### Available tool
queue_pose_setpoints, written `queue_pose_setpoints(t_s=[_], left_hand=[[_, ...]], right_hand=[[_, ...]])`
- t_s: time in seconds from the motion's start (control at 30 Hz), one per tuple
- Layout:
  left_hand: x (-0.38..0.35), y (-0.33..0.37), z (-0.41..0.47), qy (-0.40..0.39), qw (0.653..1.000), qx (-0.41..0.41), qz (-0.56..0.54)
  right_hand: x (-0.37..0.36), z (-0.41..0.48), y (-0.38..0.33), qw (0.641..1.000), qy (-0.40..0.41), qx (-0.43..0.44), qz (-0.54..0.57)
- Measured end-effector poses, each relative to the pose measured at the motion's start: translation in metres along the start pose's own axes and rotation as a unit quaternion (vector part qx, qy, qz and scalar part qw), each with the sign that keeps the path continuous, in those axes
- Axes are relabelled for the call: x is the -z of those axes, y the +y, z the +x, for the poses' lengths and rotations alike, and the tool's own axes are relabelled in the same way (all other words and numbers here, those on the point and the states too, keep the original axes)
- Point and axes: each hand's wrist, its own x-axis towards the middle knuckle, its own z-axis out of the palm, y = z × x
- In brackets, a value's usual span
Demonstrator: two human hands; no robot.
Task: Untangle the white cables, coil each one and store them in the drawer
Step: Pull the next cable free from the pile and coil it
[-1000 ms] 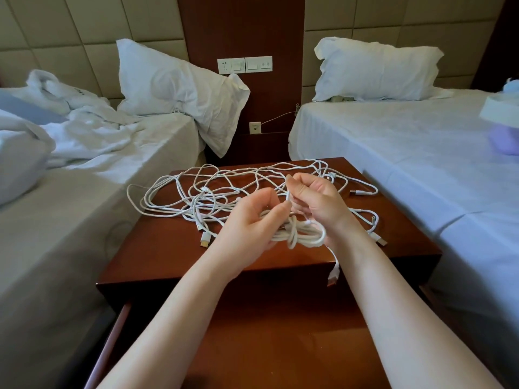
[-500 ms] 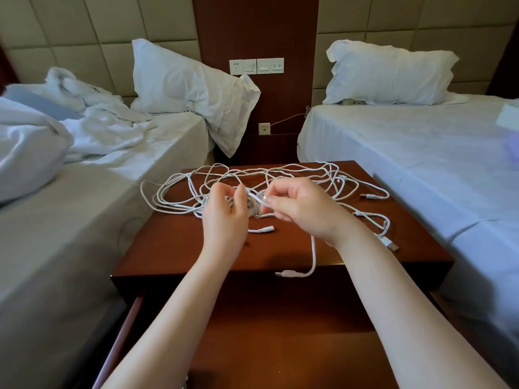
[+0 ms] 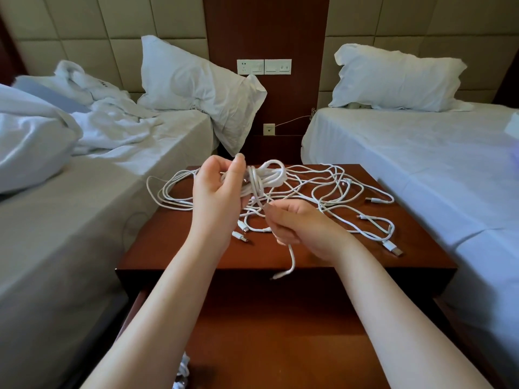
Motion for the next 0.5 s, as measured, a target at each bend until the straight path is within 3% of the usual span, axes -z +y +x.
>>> queue_pose_setpoints(t_s=[0.27,0.5], left_hand=[[-0.015,0.014,-0.018,-0.206,0.977,0.033,-0.042],[-0.022,0.001,-0.026,-0.313,0.943,0.047,0.098]], right_hand=[[0.020,-0.006,0.017,0.988,0.105,0.006,0.116],[0.036,-0.012,0.005,0.978,0.187,0.038,0.087]])
